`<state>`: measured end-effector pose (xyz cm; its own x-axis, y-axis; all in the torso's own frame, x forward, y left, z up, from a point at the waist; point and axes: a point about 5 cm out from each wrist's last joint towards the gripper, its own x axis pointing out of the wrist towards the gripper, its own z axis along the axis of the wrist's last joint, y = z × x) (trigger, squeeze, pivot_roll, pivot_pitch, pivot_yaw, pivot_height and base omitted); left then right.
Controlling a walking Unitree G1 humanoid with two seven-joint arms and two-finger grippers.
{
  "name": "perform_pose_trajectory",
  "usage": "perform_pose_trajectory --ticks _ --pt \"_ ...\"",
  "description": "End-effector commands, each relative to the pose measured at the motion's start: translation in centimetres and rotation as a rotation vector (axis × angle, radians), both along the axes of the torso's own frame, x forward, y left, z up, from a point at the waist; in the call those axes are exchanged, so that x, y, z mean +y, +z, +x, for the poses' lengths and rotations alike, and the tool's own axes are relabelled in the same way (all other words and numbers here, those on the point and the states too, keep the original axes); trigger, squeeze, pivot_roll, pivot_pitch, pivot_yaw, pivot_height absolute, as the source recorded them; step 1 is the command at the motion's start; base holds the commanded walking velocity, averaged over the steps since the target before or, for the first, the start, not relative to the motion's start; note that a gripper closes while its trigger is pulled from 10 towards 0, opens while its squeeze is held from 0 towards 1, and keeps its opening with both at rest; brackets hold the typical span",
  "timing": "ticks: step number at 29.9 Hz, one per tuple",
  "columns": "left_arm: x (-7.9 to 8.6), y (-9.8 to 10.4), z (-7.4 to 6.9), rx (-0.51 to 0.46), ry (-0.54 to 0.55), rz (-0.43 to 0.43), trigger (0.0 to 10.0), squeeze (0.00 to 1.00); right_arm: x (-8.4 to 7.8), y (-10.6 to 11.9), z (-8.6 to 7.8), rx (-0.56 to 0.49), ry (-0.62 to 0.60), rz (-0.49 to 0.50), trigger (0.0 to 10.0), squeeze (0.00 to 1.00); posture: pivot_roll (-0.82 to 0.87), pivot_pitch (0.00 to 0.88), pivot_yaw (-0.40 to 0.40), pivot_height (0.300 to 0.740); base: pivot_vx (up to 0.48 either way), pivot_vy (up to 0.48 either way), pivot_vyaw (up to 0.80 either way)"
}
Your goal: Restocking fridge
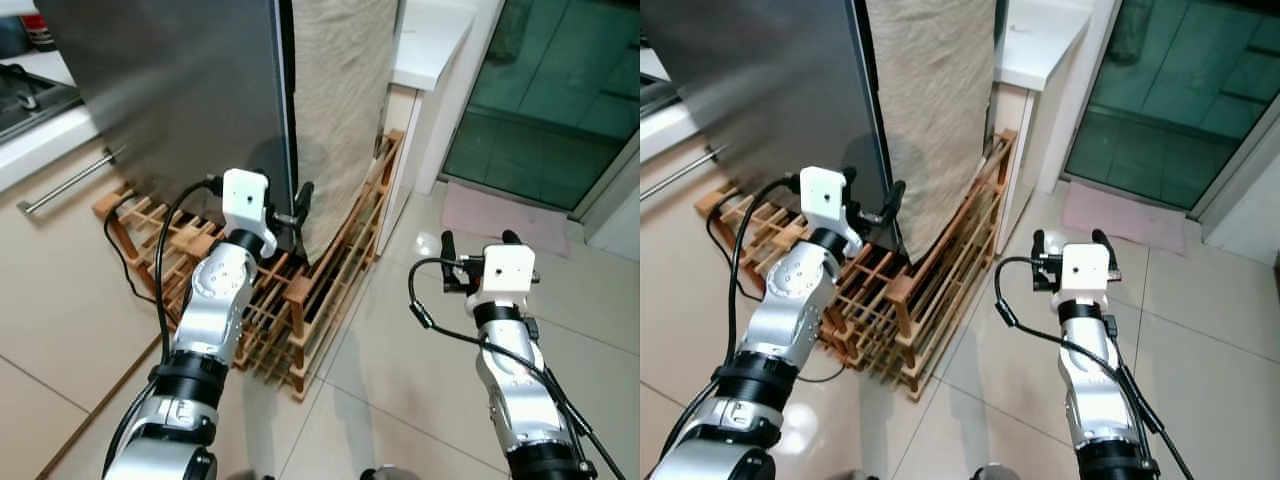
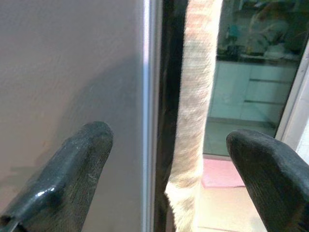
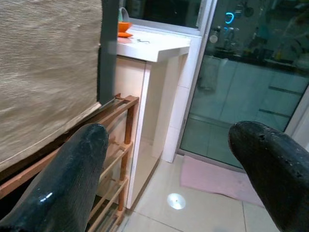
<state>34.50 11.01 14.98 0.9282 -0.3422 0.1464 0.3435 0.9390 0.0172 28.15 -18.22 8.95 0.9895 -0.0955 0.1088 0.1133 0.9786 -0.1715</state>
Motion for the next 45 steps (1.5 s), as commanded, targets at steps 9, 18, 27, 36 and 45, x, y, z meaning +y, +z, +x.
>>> perform_pose_trajectory --ticks 9,18,27,36,45 --pt "-1.9 0.1 0.0 0.036 -0.077 -0.008 10.0 0.0 -0.4 -0.4 -0.4 0.016 -0.021 0.004 10.0 0.0 -0.09 0.0 0.01 0.732 0.0 0.0 0.0" --pt "-2.9 0.7 1.0 0.033 -0.102 0.017 10.0 0.0 -0.4 -0.4 -0.9 0.011 -0.001 0.014 10.0 0.0 -0.1 0.0 0.014 0.732 0.0 0.0 0.0" --pt "-3.2 1.1 2.1 0.057 -0.115 0.02 10.0 0.0 0.1 -0.7 -1.6 0.018 0.054 0.026 10.0 0.0 -0.12 0.0 0.021 0.732 0.0 0.0 0.0" --pt "-3.7 1.8 3.0 0.061 -0.099 0.012 10.0 0.0 0.3 -0.8 -1.8 0.023 0.064 0.032 10.0 0.0 -0.12 0.0 0.023 0.732 0.0 0.0 0.0" --pt "-4.3 2.2 3.7 0.113 -0.07 -0.072 10.0 0.0 0.2 -0.9 -1.9 0.031 0.064 0.032 10.0 0.0 -0.13 0.0 0.021 0.732 0.0 0.0 0.0"
